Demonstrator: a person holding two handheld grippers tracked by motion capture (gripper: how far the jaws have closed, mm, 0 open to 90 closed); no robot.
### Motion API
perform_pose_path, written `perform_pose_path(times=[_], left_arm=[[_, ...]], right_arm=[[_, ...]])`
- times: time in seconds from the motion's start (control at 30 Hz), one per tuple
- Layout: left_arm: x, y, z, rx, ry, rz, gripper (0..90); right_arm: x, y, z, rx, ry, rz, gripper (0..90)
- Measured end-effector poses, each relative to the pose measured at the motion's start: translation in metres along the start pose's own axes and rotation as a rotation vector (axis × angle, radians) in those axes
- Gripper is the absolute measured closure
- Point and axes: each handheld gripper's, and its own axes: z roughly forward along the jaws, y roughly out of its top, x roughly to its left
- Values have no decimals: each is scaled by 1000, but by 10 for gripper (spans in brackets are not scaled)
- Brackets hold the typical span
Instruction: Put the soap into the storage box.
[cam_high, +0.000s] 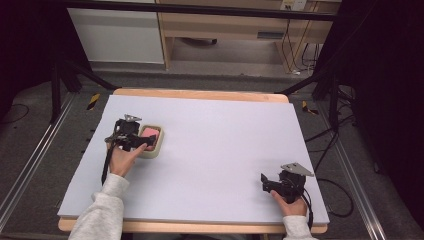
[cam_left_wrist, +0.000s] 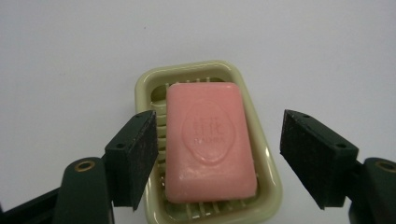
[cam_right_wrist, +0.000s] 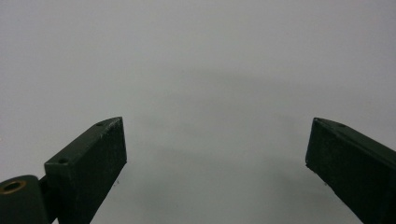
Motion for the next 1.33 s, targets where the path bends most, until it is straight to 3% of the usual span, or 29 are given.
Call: perform_pose_path(times=[0.23,0.37,0.5,0.8,1.0,1.1,1.33], left_arm=[[-2,-16,-18,-67,-59,15,276],[-3,-26,-25,-87,-72,28,259],[-3,-36,-33,-96,-62,47,251],[6,-59,-45,-109,-56,44,240],[18,-84,-50,-96,-43,16,236],[28,-100,-52,-79,-17,-17,236],[37,-116,-54,-53,8,-34,236]], right_arm=[[0,0,0,0,-4,5,56],[-1,0,0,-3,-7,3,56],[-2,0,-1,-1,-11,0,56],[-3,0,-2,-3,-13,14,56],[-6,-1,-4,-5,-32,15,55],[-7,-1,-4,-2,-39,13,55],[-8,-1,-4,3,-41,14,55]])
